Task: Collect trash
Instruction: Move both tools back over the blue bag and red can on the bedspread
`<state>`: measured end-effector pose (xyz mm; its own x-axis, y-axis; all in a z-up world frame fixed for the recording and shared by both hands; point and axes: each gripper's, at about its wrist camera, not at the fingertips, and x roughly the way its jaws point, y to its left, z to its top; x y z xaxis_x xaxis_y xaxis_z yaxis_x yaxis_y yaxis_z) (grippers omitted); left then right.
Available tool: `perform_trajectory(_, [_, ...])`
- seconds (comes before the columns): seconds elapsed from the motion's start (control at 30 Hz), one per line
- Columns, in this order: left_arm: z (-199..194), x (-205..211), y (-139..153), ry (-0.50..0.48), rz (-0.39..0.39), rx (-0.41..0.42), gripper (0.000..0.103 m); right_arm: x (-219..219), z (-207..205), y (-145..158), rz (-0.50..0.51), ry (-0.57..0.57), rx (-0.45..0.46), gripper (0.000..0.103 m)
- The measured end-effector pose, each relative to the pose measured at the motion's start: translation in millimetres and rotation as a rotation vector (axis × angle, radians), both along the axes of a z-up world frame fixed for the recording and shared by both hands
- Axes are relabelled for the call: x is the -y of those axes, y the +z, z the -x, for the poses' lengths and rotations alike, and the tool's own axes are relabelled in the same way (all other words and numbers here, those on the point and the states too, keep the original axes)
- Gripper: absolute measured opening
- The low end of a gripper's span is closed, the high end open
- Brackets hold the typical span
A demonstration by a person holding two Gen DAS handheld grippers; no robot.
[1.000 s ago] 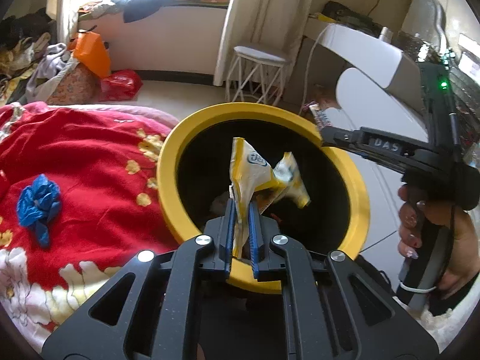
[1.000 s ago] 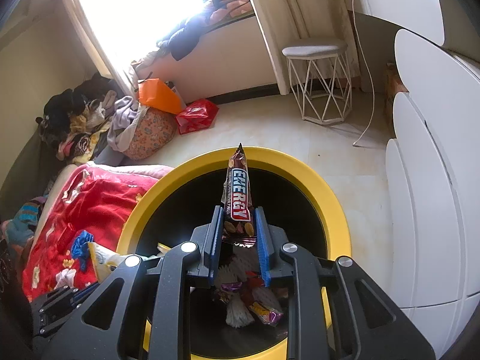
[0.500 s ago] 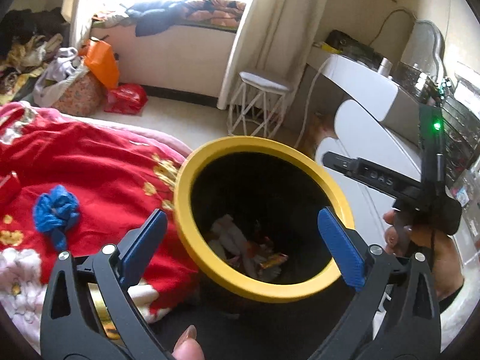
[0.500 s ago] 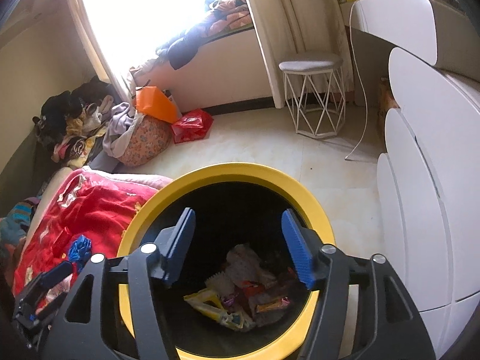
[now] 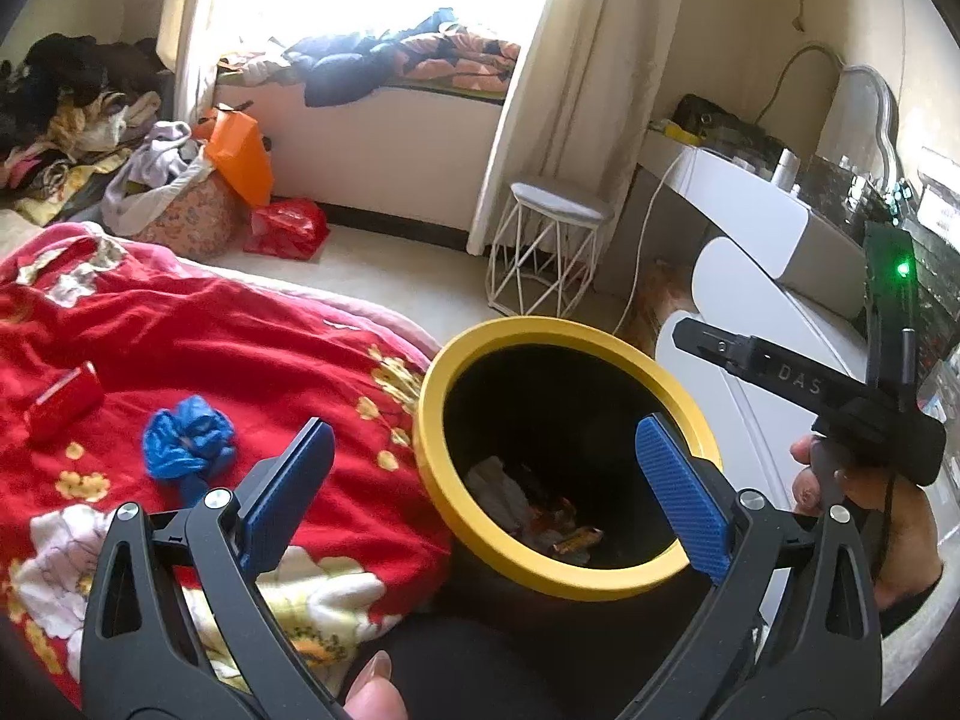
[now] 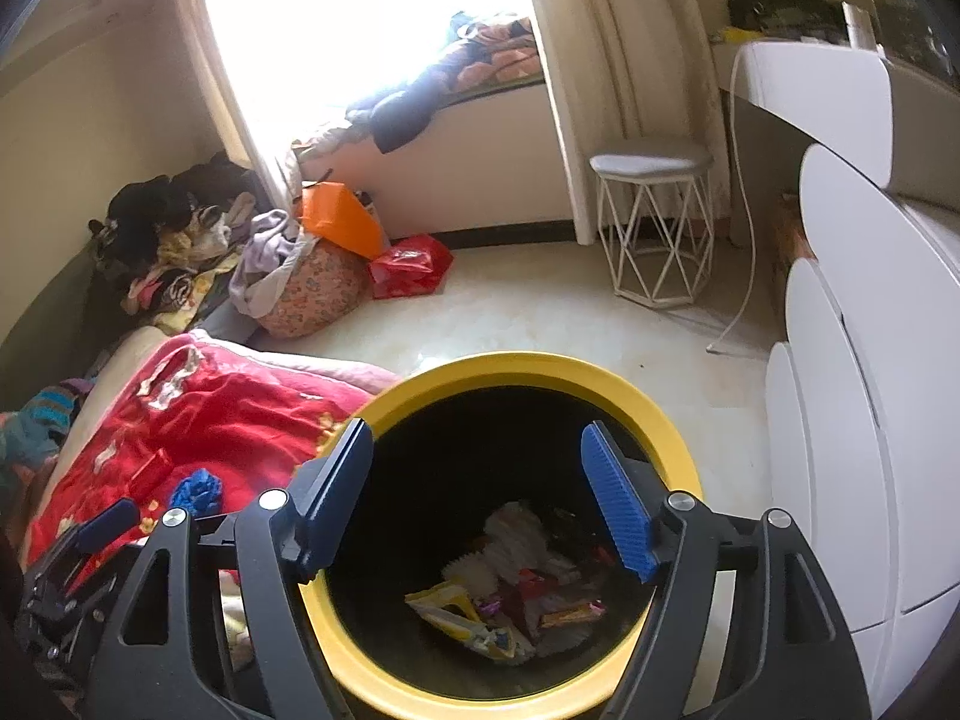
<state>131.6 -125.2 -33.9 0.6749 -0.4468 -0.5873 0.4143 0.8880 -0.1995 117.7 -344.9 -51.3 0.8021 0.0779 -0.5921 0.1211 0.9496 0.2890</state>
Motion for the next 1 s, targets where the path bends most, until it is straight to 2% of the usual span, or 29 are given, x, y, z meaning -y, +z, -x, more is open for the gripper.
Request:
perform_trajectory(0.37, [-2.1,-42.1,17.2,0.075,0.012,0.039,0.093,-43.4,3.0,22.7,0.026,0.094,0.063,0.07])
perform_trajectory(0.53, [-1.8,-60.5,26.1,0.113,0.018,0.061,0.093,-68.6,5.4,33.0,0.043,0.148,0.096,0.074])
perform_trajectory(1.0, [-4.5,-121.5,41.8,0.233,0.013,0.108,0.093,-126.6,1.1,45.5,0.053,0.273,0.135,0.078])
